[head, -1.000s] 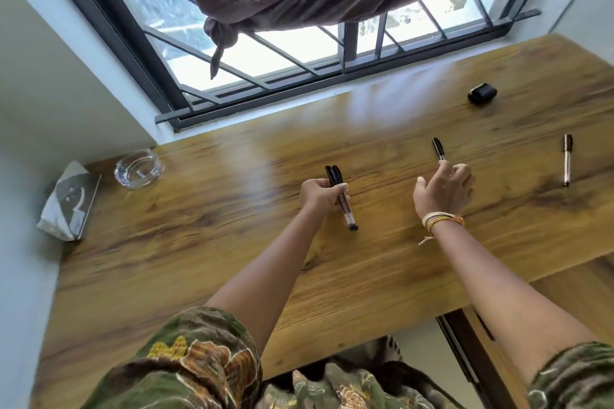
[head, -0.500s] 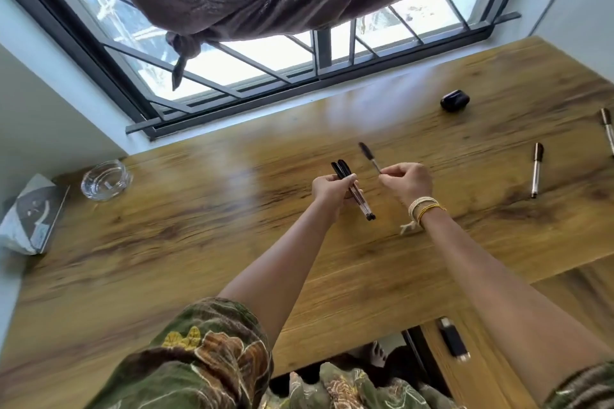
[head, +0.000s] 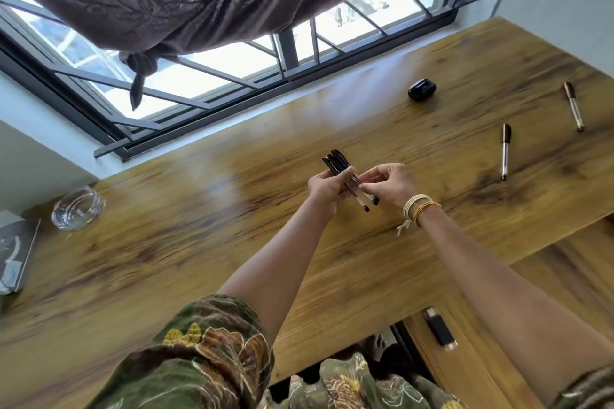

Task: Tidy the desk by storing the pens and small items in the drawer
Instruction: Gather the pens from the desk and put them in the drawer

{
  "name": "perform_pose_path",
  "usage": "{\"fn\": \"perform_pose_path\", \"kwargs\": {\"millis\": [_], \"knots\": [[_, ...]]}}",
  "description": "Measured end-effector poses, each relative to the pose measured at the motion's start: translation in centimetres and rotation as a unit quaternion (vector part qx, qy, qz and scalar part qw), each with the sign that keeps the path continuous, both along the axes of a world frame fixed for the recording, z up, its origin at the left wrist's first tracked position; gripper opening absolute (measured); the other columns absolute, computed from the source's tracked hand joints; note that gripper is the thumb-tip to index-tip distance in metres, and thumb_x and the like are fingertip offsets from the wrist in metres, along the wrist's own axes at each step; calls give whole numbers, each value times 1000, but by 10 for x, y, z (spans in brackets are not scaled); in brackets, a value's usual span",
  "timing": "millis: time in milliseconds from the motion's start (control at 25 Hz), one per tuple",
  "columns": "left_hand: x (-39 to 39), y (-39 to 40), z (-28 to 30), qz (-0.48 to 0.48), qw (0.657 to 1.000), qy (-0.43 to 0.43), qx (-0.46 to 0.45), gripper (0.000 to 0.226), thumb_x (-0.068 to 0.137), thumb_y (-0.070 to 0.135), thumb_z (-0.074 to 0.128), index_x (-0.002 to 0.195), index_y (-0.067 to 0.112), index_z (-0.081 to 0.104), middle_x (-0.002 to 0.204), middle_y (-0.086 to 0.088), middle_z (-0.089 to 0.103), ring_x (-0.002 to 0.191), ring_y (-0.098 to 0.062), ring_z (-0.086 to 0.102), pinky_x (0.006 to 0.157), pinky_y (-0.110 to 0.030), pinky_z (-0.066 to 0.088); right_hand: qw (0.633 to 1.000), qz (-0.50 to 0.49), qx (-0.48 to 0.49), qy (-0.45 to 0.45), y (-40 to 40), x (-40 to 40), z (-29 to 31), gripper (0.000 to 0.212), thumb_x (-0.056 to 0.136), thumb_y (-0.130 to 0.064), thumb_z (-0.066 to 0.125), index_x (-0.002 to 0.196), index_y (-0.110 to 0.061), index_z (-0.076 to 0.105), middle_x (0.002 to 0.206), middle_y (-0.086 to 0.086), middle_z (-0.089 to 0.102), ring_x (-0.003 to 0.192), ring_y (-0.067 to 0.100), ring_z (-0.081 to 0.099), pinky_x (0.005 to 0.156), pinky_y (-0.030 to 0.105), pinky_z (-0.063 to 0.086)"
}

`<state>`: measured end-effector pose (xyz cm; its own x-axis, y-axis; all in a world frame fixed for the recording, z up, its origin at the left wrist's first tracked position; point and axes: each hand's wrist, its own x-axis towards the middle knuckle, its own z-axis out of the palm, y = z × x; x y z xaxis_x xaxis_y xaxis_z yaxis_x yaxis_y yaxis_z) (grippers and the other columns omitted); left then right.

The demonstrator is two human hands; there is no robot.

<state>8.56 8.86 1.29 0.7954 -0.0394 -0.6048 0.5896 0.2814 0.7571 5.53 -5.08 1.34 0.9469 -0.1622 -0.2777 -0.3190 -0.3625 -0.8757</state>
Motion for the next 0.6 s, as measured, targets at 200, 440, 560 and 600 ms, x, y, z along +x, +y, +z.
{"fn": "perform_pose_path", "kwargs": {"millis": [200, 440, 560, 600], "knots": [[5, -11, 0, 4, 1000, 9, -20, 42, 78, -2, 75, 116, -10, 61, 94, -18, 71, 73, -24, 71, 74, -37, 61, 975, -144, -163, -46, -44, 9, -2, 24, 78, -36, 74, 86, -14, 69, 87, 4, 70, 78, 19, 64, 65, 26, 50], [12, -25, -4, 2, 1000, 15, -18, 41, 78, 0, 76, 116, -9, 60, 101, -21, 71, 84, -28, 71, 83, -42, 59, 877, -241, -415, 1, -108, 12, -20, 40, 81, -24, 67, 112, 2, 58, 123, 26, 50, 116, 43, 47, 102, 46, 38], [16, -30, -5, -3, 1000, 13, -9, 41, 78, 0, 76, 115, -9, 61, 95, -18, 73, 83, -28, 72, 86, -45, 58, 855, -284, -434, 10, -118, 12, -23, 43, 82, -26, 68, 113, 0, 54, 136, 27, 40, 120, 46, 44, 104, 51, 35], [18, -31, -6, -5, 1000, 13, -8, 41, 77, 0, 77, 115, -9, 61, 95, -18, 73, 84, -28, 72, 86, -45, 58, 855, -291, -429, 26, -121, 13, -23, 44, 82, -27, 67, 115, -1, 53, 138, 28, 37, 120, 47, 43, 104, 51, 34]]}}
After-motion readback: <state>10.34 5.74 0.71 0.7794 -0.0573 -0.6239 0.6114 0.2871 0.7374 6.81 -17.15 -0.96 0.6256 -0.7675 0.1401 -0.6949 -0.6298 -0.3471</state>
